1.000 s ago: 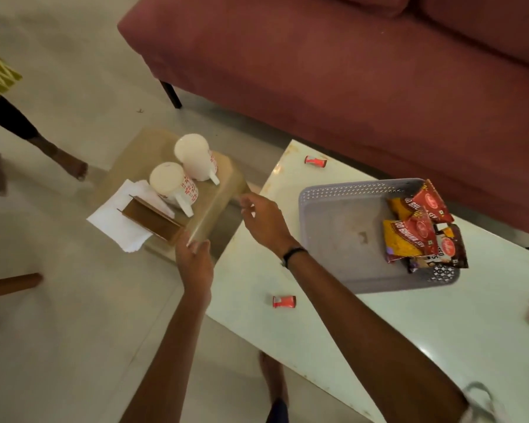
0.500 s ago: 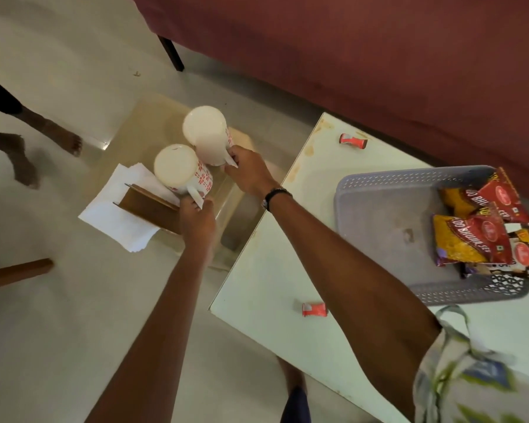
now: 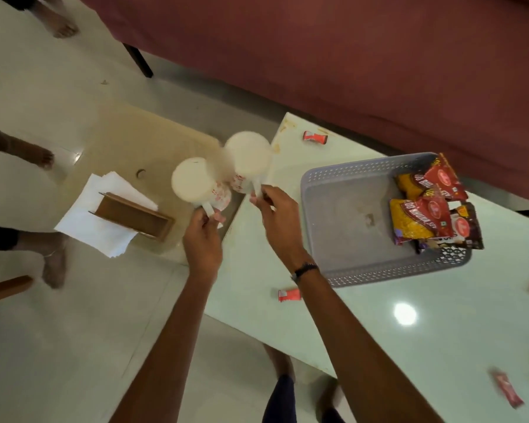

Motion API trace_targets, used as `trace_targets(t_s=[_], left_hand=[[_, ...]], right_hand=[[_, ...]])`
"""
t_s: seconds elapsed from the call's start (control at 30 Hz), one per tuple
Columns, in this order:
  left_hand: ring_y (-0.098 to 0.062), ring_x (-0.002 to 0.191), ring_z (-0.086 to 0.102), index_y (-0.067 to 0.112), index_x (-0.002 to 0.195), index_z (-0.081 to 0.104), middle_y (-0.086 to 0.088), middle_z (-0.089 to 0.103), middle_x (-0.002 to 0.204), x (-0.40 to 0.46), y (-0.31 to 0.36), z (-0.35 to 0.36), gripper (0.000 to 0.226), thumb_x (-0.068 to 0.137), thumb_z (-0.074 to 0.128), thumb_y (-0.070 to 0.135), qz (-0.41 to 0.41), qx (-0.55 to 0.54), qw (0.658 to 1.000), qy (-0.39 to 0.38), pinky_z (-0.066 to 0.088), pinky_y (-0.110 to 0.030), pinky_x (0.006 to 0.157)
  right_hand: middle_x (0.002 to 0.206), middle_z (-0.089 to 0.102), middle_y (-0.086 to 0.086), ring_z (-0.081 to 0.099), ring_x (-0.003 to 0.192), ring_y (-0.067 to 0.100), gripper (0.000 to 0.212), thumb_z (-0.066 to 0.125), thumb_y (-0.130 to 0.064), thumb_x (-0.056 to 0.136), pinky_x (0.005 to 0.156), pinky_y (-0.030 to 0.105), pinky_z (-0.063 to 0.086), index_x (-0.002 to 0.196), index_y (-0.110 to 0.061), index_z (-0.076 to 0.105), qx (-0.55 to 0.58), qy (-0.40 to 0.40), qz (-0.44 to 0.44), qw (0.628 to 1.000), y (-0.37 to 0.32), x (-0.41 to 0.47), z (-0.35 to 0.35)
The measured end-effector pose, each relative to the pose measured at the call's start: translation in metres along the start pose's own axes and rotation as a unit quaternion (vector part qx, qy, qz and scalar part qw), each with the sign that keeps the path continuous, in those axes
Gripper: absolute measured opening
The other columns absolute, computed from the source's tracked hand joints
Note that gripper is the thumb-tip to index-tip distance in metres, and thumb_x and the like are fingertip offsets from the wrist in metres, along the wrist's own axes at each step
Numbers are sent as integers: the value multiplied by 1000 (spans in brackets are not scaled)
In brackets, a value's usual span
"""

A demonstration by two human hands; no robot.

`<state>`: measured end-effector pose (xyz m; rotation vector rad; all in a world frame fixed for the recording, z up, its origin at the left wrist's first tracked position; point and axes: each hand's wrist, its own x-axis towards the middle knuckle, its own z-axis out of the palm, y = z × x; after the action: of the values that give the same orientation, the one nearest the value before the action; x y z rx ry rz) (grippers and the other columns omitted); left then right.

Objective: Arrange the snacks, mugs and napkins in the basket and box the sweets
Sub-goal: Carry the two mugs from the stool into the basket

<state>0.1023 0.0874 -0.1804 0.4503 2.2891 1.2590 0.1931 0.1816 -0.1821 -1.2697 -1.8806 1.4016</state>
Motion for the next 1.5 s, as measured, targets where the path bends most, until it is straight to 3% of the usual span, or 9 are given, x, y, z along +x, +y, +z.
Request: trace_targets(t_s=[0.2,0.4,0.6,0.8,1.03,1.13,1.2,1.27,1.5], left_hand=[[-15,79,58,-3,83,59,-12,64,82,-51,39,53,14,92,49,-1,92,4,979,-184,40,-12,69],[-16,75,52,1,90,58,-14,63,85,-71,64,116,14,95,47,7,149,62,942,-295,35,-18,60],[-15,73,44,0,86,56,-6,52,79,-64,64,163,14,93,44,1,188,108,911,-351,32,-6,52],[-19,78,47,-7,89,56,-17,58,84,-51,49,192,16,92,43,1,173,161,900,-366,34,-27,67],[-17,84,46,-2,96,56,-15,55,90,-44,42,210,18,93,39,3,139,209,873,-418,33,-25,68],[-19,87,50,6,96,55,-11,57,92,-45,41,217,18,94,37,4,151,223,866,-421,38,-27,71],[-18,83,49,10,90,52,-10,56,88,-48,42,222,16,94,38,4,153,227,868,-413,38,-15,63],[-18,80,46,11,88,48,-10,52,85,-48,43,227,15,92,39,0,157,247,869,-399,34,-8,56],[-18,88,43,15,94,43,-8,48,94,-48,43,234,23,88,43,-7,130,299,869,-373,33,-27,76]], right_hand=[[59,37,-4,32,57,6,31,63,-4,88,53,14,28,66,-13,44,-45,140,50,988,29,-75,-110],[59,51,-3,39,55,5,22,61,-3,89,48,10,31,70,-9,53,-56,213,139,966,64,-111,-158],[70,62,22,44,66,20,16,60,-2,86,55,28,31,73,7,60,-25,275,220,936,83,-101,-153],[77,67,20,45,71,16,11,60,0,86,56,22,29,76,5,64,65,334,298,892,97,-85,-141],[71,63,11,46,69,15,8,63,-2,84,54,19,31,80,3,68,85,353,348,864,110,-82,-138],[81,72,16,53,71,14,8,66,-3,82,52,12,34,85,1,73,91,324,375,864,113,-80,-141],[92,74,15,55,77,13,11,67,-4,82,60,11,35,91,-1,74,114,300,399,859,112,-77,-144],[101,73,14,55,84,13,15,65,-5,84,72,16,39,96,0,73,148,281,421,850,109,-71,-145],[112,69,15,60,102,26,20,59,-12,91,87,34,46,107,-3,69,226,280,467,808,98,-60,-136]])
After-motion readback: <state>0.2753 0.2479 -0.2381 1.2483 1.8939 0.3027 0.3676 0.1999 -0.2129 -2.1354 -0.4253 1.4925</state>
